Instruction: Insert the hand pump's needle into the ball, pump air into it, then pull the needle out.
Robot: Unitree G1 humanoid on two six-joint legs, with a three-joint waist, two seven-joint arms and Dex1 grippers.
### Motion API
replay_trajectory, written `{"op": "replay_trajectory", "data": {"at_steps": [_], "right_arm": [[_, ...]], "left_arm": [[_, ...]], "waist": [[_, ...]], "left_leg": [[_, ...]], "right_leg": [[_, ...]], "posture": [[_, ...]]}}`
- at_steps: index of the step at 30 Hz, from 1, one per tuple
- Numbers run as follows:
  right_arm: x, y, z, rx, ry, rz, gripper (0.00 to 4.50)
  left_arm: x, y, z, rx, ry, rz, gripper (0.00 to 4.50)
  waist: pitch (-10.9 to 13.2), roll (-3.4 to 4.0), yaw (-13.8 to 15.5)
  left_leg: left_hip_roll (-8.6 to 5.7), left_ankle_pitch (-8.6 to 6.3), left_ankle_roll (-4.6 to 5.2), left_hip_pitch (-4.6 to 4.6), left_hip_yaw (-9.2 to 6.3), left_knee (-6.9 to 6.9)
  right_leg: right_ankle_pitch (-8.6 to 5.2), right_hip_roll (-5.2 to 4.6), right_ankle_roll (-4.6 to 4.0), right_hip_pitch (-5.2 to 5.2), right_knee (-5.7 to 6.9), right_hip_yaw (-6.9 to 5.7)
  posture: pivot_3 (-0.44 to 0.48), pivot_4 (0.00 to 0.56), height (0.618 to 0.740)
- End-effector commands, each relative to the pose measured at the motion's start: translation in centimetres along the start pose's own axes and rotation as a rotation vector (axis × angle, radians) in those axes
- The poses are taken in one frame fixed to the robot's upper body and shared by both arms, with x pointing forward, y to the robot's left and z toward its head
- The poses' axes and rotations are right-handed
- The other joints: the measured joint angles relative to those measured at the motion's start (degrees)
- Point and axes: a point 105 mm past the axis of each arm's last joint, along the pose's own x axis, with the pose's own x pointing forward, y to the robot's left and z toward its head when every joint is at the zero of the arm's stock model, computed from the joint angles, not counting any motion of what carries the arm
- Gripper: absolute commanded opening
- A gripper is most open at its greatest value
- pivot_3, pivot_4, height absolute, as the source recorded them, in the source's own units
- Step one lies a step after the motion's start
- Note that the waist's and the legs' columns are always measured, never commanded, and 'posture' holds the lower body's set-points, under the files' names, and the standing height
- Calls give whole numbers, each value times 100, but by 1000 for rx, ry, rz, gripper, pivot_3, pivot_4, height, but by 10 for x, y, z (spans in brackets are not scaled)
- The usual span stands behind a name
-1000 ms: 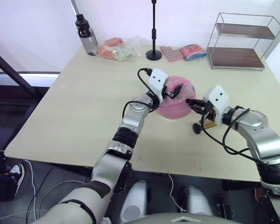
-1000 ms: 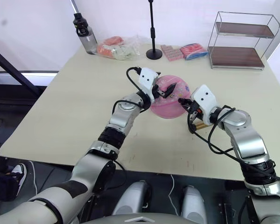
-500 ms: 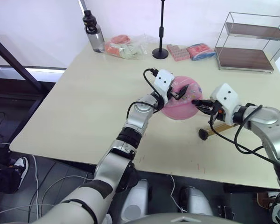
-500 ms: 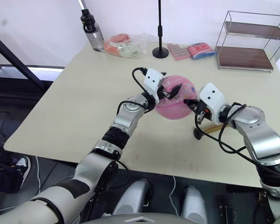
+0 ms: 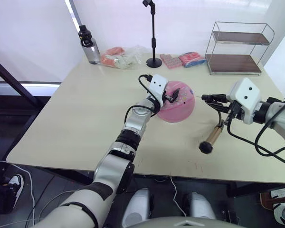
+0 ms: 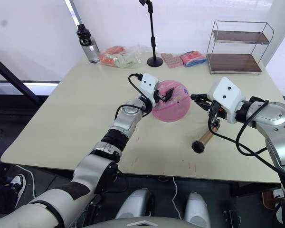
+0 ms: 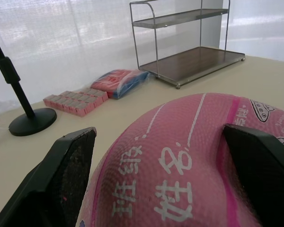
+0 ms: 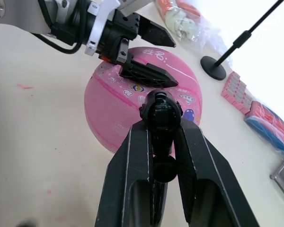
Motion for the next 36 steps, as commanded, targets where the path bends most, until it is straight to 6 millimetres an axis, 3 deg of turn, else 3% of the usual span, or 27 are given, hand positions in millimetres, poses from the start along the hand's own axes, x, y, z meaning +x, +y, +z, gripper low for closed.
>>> {"op": "replay_trajectory", "data": {"at_steps": [1, 6, 11, 17, 20, 29, 36], "right_arm": [[-2, -11, -8, -26, -22, -97, 132], [4, -2, -41, -44, 3, -137, 132], [3, 9, -55, -49, -2, -111, 132], [-6, 22, -78, -62, 27, -53, 132], [-9, 25, -84, -62, 23, -50, 132], [-20, 36, -109, -86, 45, -26, 132], [-27, 36, -118, -72, 39, -59, 132]], "left_arm": [[-20, -15, -77, -50, 258, -37, 4500], [-16, -7, -52, -53, 170, -47, 4500], [-13, 0, -24, -57, 73, -64, 4500], [-17, 6, 37, -35, -114, -146, 4500], [-22, 6, 52, -17, -150, -181, 4500], [-49, 5, 109, 40, -311, -305, 4500], [-87, 4, 118, 59, -323, -461, 4500]], "waist": [[-10, -1, 24], [-18, 11, 43], [7, 4, 13], [67, -21, 7], [88, -21, -2], [189, -29, 8], [202, -27, -36]], "left_leg": [[0, 0, 0, 1, 0, 0], [-24, 14, 23, -11, 0, -2], [-20, 14, 23, -29, 2, -5], [-17, 18, 29, -52, 0, -24], [-21, 21, 28, -128, 3, -22], [-26, 32, 7, -148, 31, -28], [-25, 33, 5, -145, 30, -28]], "right_leg": [[0, 0, 0, 0, 1, 0], [-2, 5, 1, -5, -6, 0], [-2, 7, 1, -25, -8, 2], [1, 22, 6, -50, -9, 2], [19, 25, -16, -127, -6, 12], [16, 28, -15, -145, -14, 23], [16, 30, -14, -145, -12, 30]], "posture": [[0, 150, 740], [0, 150, 740], [0, 150, 740], [0, 150, 740], [0, 150, 740], [0, 150, 740], [0, 150, 740]]}}
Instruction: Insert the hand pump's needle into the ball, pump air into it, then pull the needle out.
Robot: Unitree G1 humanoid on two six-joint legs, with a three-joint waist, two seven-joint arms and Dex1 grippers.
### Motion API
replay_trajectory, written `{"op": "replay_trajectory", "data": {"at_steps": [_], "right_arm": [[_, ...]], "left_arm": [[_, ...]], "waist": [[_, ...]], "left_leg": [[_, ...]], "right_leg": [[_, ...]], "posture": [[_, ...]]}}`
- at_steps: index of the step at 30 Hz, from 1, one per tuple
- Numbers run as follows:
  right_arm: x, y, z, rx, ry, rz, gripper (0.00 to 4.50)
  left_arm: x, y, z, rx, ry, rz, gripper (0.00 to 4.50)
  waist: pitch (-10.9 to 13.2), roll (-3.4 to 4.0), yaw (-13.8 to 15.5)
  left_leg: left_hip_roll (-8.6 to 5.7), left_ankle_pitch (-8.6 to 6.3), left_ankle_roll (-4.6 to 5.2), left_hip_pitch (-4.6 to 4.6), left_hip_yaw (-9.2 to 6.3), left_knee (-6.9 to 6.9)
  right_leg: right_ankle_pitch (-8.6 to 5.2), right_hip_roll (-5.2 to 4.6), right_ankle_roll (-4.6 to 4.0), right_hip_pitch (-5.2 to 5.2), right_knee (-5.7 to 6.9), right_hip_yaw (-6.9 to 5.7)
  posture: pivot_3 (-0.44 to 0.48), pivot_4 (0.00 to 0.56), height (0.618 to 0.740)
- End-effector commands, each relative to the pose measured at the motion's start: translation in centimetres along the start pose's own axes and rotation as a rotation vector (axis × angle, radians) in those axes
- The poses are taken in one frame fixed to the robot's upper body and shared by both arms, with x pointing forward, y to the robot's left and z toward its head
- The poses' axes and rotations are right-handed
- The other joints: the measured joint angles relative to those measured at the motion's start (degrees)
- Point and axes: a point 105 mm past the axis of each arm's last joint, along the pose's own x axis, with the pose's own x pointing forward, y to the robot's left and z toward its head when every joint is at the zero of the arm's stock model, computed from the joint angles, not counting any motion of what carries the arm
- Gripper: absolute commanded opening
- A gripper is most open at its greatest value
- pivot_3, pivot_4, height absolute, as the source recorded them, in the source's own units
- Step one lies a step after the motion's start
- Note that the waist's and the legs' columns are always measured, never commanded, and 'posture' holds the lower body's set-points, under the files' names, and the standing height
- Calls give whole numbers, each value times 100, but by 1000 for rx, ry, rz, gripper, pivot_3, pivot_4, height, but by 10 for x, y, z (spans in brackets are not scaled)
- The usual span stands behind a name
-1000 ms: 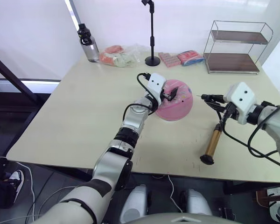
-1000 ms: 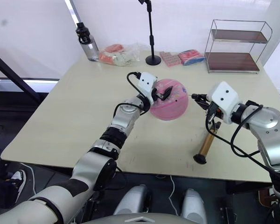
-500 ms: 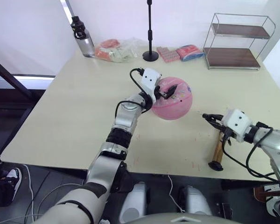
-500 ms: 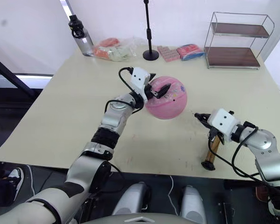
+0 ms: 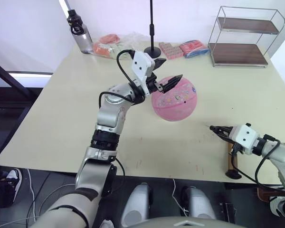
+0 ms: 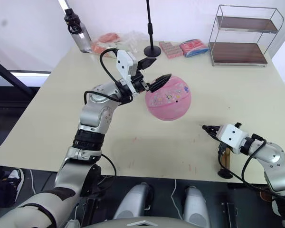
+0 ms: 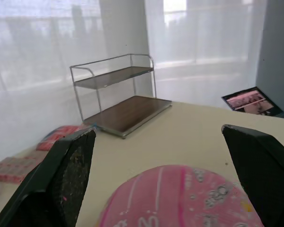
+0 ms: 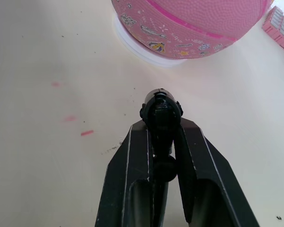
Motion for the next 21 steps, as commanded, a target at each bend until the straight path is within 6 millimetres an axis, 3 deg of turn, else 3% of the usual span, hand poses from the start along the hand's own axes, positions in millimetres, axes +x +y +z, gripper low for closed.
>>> {"op": "replay_trajectory", "data": {"at_steps": [1, 7, 12, 21], "right_arm": [[-12, -9, -4, -7, -2, -60, 132], [-22, -7, -18, -14, 19, -75, 132], [-30, -6, -30, -66, 49, -60, 132], [-39, -21, -40, -105, 64, -135, 132]], "left_arm": [[-24, -11, 18, 29, -16, -122, 4500], [-79, -36, 3, 33, 125, -344, 4500], [-112, -54, -5, -41, 194, -450, 4500], [-137, -64, -12, -90, 204, -454, 4500]], "waist": [[3, 1, -25], [15, 1, -105], [23, 3, -96], [24, 3, -106]], "left_leg": [[1, 0, 0, 2, -1, 0], [3, -6, 10, 10, 0, 0], [4, -13, 23, 14, 7, 2], [9, -13, 23, 22, 16, 8]], "right_leg": [[0, 0, -1, 0, 4, 0], [0, 1, -2, -1, 11, 13], [-1, 2, -2, -8, 24, 29], [-12, 9, -24, -12, 39, 43]], "posture": [[0, 150, 740], [0, 150, 740], [0, 150, 740], [0, 150, 740]]}}
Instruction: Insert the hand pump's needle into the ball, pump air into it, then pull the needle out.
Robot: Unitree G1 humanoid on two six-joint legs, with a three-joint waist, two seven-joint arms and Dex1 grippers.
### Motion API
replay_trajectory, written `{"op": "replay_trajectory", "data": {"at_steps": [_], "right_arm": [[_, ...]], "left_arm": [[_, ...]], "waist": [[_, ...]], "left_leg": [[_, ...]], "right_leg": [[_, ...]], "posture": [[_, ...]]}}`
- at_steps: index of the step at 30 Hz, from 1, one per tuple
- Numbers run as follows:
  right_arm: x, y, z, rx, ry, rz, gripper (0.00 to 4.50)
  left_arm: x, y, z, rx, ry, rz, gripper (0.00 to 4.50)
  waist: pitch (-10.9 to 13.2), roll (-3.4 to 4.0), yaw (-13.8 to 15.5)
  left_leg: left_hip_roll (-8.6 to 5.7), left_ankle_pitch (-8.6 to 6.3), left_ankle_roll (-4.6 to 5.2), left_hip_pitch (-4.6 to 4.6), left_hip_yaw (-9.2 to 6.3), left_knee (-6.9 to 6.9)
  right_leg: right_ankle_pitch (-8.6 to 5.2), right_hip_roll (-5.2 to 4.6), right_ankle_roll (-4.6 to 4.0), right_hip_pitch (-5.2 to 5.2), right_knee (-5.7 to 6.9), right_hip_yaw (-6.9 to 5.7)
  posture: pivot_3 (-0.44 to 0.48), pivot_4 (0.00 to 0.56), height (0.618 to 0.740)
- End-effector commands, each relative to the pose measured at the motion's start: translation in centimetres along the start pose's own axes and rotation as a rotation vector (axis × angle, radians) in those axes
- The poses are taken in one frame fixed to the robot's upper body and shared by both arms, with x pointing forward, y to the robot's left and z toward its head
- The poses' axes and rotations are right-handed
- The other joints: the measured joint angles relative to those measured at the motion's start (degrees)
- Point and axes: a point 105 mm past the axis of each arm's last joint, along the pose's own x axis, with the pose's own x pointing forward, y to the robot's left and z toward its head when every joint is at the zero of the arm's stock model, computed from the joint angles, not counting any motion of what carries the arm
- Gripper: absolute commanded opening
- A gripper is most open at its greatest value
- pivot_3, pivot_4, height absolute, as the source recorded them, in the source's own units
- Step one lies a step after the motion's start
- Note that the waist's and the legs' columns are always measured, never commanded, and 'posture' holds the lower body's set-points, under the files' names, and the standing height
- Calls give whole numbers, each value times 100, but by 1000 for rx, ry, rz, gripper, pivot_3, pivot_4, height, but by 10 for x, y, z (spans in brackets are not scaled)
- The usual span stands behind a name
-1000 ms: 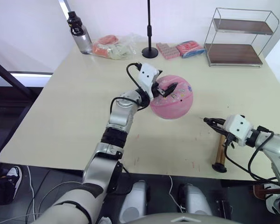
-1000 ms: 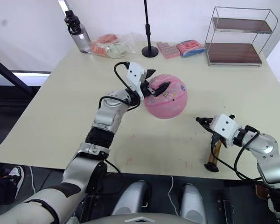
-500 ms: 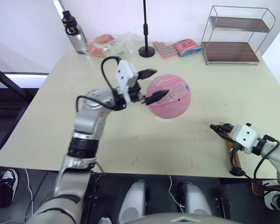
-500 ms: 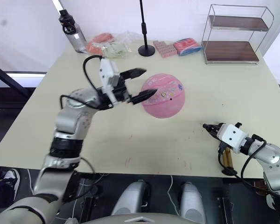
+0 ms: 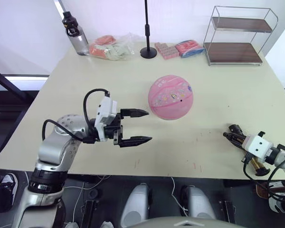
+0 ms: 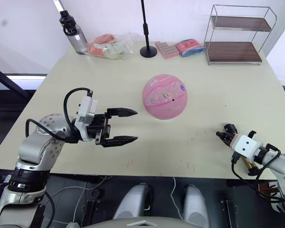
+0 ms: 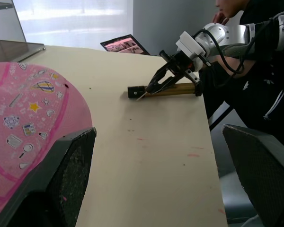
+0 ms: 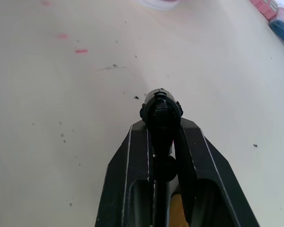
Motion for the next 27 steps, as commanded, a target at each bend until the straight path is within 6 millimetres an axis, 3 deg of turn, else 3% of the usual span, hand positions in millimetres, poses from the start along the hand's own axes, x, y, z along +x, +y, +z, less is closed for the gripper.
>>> {"op": "replay_trajectory", "data": {"at_steps": [1, 9, 16, 20, 22, 27], "right_arm": [[-7, -23, 4, -57, -8, -84, 132], [-9, -44, 1, -120, 9, -191, 132], [-12, -51, -1, -166, 16, -233, 132], [-12, -46, -4, -98, 27, -224, 132], [-16, -49, -5, -23, 23, -268, 1140], [-28, -61, -1, 48, 6, -347, 3072]], "left_arm": [[-4, -6, 9, 56, -25, -10, 4500], [-4, -10, 6, 56, -37, -5, 4500], [-4, -9, 8, 56, -53, 7, 4500], [-3, -10, 8, 54, -50, 5, 4500], [-3, -10, 8, 54, -50, 8, 4500], [-2, -10, 7, 52, -52, 10, 4500]], "waist": [[0, 0, 0], [0, 0, 4], [0, 0, -4], [0, 0, -4], [0, 0, 0], [0, 0, -3]], "left_leg": [[1, 0, 0, 0, 2, 0], [1, 0, 0, 0, 11, 3], [2, 0, 0, 4, 21, 3], [4, 0, 0, 9, 28, 3], [4, 0, 1, 9, 28, 3], [5, 0, 1, 9, 32, 4]], "right_leg": [[0, 0, 0, -1, 1, 1], [1, 3, -1, -5, 6, 10], [2, 3, -1, -6, 11, 18], [2, 5, -1, -6, 14, 26], [3, 6, -1, -6, 15, 26], [5, 6, 0, -6, 15, 31]], "posture": [[0, 150, 740], [0, 150, 740], [0, 150, 740], [0, 150, 740], [0, 150, 740], [0, 150, 740]]}}
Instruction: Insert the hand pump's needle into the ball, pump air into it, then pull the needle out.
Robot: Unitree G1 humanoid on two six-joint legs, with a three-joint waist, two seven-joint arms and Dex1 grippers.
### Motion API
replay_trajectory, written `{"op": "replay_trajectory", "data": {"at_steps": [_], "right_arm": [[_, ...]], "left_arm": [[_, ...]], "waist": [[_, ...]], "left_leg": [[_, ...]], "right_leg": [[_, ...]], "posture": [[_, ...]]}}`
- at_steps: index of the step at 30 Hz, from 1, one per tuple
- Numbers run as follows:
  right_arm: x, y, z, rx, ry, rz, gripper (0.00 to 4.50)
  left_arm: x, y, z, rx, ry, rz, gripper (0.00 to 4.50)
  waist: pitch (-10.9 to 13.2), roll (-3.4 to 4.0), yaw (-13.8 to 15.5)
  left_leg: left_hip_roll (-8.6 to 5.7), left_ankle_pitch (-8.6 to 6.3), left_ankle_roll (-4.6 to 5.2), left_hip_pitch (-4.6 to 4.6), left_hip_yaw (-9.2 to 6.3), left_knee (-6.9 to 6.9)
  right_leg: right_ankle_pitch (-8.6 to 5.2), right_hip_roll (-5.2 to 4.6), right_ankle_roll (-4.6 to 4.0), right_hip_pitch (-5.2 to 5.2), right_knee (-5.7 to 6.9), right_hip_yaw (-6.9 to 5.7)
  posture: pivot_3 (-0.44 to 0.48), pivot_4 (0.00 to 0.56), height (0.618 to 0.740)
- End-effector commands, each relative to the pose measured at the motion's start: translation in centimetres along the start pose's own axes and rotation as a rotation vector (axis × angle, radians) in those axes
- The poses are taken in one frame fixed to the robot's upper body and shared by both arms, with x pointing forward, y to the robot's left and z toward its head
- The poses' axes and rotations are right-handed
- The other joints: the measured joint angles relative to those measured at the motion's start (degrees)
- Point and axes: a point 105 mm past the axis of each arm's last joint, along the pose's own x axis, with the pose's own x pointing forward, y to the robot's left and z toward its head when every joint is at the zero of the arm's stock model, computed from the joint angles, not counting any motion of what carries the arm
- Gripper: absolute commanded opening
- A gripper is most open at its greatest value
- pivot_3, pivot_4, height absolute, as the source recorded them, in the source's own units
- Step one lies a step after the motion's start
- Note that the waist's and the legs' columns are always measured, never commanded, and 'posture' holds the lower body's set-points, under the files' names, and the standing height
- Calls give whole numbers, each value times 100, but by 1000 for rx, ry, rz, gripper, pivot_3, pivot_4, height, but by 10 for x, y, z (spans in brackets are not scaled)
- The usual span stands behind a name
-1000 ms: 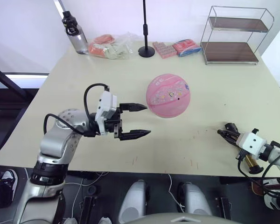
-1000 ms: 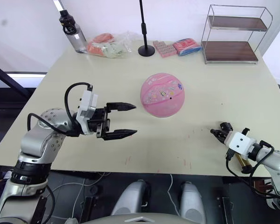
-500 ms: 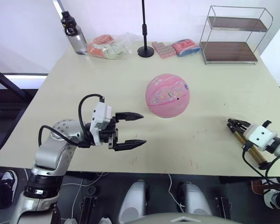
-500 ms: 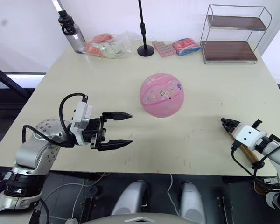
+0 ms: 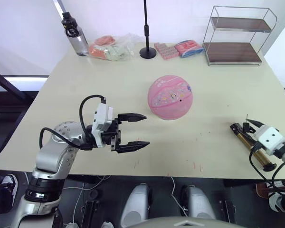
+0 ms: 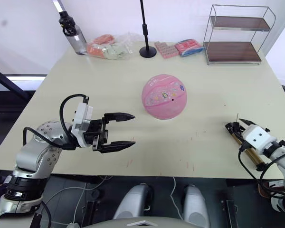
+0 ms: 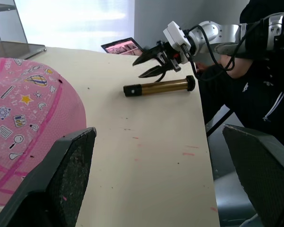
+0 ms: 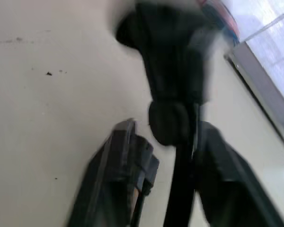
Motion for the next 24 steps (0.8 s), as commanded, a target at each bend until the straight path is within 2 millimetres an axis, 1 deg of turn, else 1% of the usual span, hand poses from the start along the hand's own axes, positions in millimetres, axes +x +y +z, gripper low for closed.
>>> {"op": "replay_trajectory", "data": {"at_steps": [1, 3, 4, 8, 13, 15, 17, 19, 24], "right_arm": [[-10, -25, 14, 23, -45, -98, 3444], [-15, -35, 17, 66, -63, -150, 4367], [-18, -40, 18, 86, -67, -173, 4453], [-31, -50, 20, 163, -82, -201, 4453], [-46, -46, 9, 244, -11, -143, 4453], [-54, -40, -1, 291, 51, -94, 4453], [-68, -27, -12, 372, 126, -8, 4453], [-77, -19, -17, 411, 171, 49, 4453], [-94, -16, -24, 435, 242, 88, 4453]], "left_arm": [[0, -2, 10, 48, -25, -3, 4500], [0, -1, 10, 47, -25, -1, 4500], [0, -1, 10, 48, -25, 0, 4500], [1, 0, 9, 44, -25, 1, 4500], [1, 0, 8, 38, -25, 0, 4500], [2, 0, 7, 36, -26, -1, 4500], [3, 1, 7, 35, -27, -3, 4500], [3, 2, 7, 33, -28, -5, 4500], [3, 1, 7, 31, -29, -6, 4500]], "waist": [[0, 0, -7], [0, 0, -7], [0, 0, -5], [0, 0, -3], [0, 0, 6], [-1, 1, 6], [-2, 3, 14], [-2, 2, 12], [-2, 2, -9]], "left_leg": [[0, 0, 0, 2, 3, 2], [7, 0, 0, 9, 11, 2], [8, 0, 1, 9, 11, 1], [14, 0, 0, 10, 13, 1], [15, 0, 1, 10, 31, 1], [15, -1, 1, 11, 44, 1], [15, -1, 2, 14, 53, 1], [14, -1, 2, 13, 55, 1], [21, -2, 3, 29, 61, 1]], "right_leg": [[-1, 0, -3, 0, 0, 3], [-1, 7, -4, 0, 2, 13], [-1, 9, -4, 0, 2, 14], [-1, 47, -5, 0, 3, 62], [-1, 51, -7, 0, 2, 71], [-1, 51, -7, -1, 2, 79], [-2, 52, -7, -1, 3, 86], [-2, 52, -8, -2, 2, 89], [-3, 57, -4, -2, 3, 118]], "posture": [[0, 150, 740], [0, 150, 740], [0, 150, 740], [0, 150, 740], [0, 150, 740], [0, 150, 740], [0, 150, 740], [0, 150, 740], [0, 150, 740]]}}
